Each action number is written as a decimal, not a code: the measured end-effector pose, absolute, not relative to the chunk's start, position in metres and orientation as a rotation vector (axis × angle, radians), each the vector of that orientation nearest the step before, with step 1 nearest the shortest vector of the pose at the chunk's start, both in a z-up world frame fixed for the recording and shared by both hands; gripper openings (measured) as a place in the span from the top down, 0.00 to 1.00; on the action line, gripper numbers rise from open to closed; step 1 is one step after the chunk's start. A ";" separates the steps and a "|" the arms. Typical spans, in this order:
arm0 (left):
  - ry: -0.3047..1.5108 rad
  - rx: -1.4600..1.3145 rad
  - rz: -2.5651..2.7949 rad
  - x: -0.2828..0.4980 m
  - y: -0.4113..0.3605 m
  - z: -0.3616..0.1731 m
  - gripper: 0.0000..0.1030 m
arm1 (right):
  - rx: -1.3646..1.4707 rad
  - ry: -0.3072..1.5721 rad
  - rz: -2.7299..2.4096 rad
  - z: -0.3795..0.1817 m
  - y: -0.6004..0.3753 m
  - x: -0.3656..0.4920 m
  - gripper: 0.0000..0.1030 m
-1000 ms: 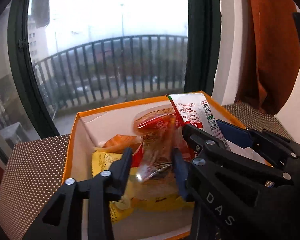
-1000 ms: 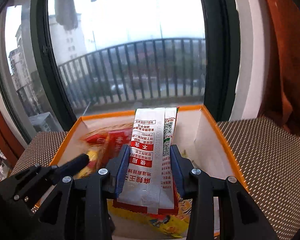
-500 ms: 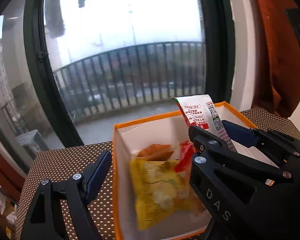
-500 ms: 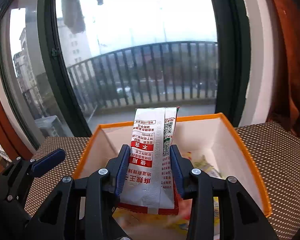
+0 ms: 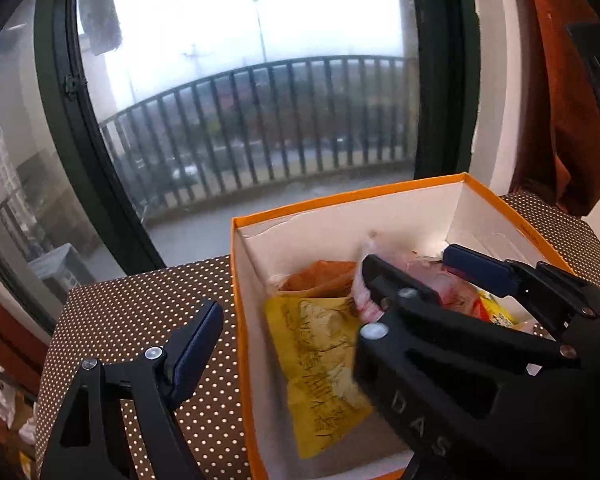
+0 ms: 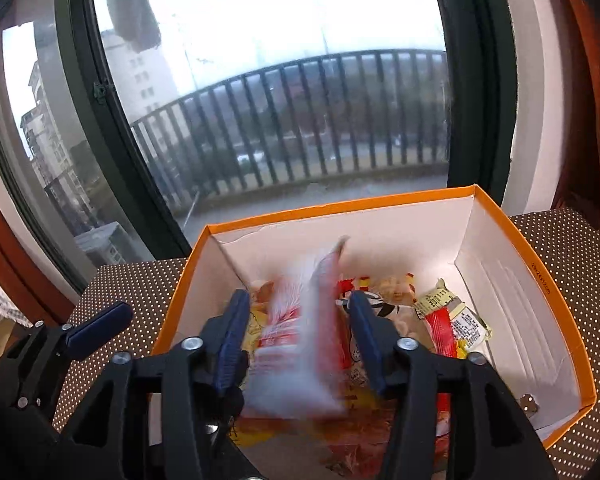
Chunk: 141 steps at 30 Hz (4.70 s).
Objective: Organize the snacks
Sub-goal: 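Open both tools to drop the packets into the box, then withdraw both tools from the box toward the yellow wrapped cake, then grasp the yellow wrapped cake with the left tool, then lift the cake with the left tool and carry it over the box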
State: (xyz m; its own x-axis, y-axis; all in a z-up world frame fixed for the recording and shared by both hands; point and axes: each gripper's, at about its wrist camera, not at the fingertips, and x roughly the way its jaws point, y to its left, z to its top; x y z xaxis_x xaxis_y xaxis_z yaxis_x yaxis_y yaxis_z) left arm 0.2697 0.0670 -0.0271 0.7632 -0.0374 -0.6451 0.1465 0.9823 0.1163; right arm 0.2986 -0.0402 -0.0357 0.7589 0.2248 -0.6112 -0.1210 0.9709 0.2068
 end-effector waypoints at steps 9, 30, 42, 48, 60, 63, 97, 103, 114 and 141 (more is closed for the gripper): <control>0.690 0.180 -0.147 0.250 0.054 -0.028 0.14 | 0.060 0.697 0.167 -0.029 -0.045 0.277 0.21; 0.605 0.013 -0.051 0.141 0.060 -0.005 0.11 | -0.015 0.586 0.163 0.000 -0.047 0.159 0.14; 0.559 0.062 -0.048 0.079 0.051 -0.025 0.10 | 0.054 0.559 0.146 -0.021 -0.055 0.096 0.07; 0.568 0.049 -0.093 0.064 0.051 -0.047 0.10 | 0.045 0.569 0.128 -0.042 -0.053 0.078 0.03; 0.680 0.120 -0.106 0.094 0.069 -0.110 0.10 | 0.073 0.673 0.123 -0.109 -0.038 0.102 0.02; 0.723 0.135 -0.103 0.107 0.077 -0.124 0.10 | 0.080 0.705 0.126 -0.123 -0.034 0.112 0.02; 0.870 0.085 -0.125 0.210 0.118 -0.160 0.48 | 0.137 0.810 0.083 -0.148 -0.039 0.187 0.02; 0.872 0.104 -0.164 0.173 0.089 -0.155 0.49 | 0.106 0.817 0.087 -0.150 -0.040 0.165 0.02; 0.827 0.100 -0.156 0.122 0.055 -0.146 0.49 | 0.099 0.795 0.075 -0.142 -0.064 0.127 0.02; 0.631 0.096 -0.096 0.059 0.002 -0.037 0.49 | 0.031 0.571 0.125 -0.031 -0.100 0.074 0.02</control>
